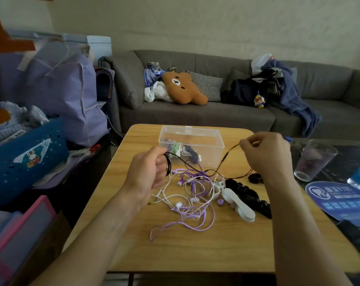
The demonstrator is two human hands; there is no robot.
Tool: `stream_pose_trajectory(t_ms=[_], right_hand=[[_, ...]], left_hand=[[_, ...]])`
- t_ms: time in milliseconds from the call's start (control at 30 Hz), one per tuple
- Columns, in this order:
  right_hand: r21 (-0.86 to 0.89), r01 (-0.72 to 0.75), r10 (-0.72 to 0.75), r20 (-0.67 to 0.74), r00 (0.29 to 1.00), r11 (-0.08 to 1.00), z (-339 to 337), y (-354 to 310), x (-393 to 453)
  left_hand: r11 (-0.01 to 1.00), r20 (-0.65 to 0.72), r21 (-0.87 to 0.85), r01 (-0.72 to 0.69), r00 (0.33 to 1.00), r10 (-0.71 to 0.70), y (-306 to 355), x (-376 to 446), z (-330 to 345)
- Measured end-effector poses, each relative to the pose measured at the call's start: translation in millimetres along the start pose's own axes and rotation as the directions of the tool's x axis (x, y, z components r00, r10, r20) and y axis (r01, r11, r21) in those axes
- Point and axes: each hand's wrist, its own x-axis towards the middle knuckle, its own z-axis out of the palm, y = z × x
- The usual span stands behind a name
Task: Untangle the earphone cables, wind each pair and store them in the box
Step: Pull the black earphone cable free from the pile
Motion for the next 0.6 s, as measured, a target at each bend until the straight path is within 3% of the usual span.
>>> stream_pose_trajectory(t_ms=[67, 133, 167, 267, 367, 467, 600], right_hand=[[-0.204, -0.075, 0.114, 0.182, 0.977, 0.976, 2.2, 3.8, -0.2], [-0.311, -0.087, 0.194, 0.33, 0.924, 0.946, 3.8, 2.8, -2.6], [-0.268, -0.059, 0.155, 0.353, 0.923, 0.962, 4.4, -1.6, -4.4], [0.094, 0.187, -0.206, 0.281, 0.937, 0.978, 4.9, -26.3, -16.5], [0.478, 0.211, -0.439, 0.436, 0.786, 0.853, 7.9, -50.3, -32.5], [0.54, 0.147, -0.493, 0.579, 0.649, 0.829, 15.2, -55.2, -42.5], [0.512, 0.219, -0.49, 0.486, 0.723, 0.831, 21.8, -53.8, -39.8]], left_hand=[[0.974, 0.039, -0.209, 0.084, 0.996, -0.078, 3.7, -0.7, 1.4], [0.955, 0.046, -0.275, 0.108, 0.994, -0.099, 4.1, -0.4, 0.7], [0.961, 0.041, -0.258, 0.103, 0.995, -0.096, 3.8, -0.6, 0.8], [0.986, 0.027, -0.152, 0.075, 0.997, -0.072, 2.5, -3.3, 5.7], [0.982, 0.06, -0.174, 0.079, 0.996, -0.069, 3.2, -5.7, 11.3], [0.924, 0.155, -0.349, 0.154, 0.982, -0.105, 7.4, -5.5, 9.4], [0.76, 0.233, -0.613, 0.217, 0.969, -0.089, 16.0, -3.3, 3.3]])
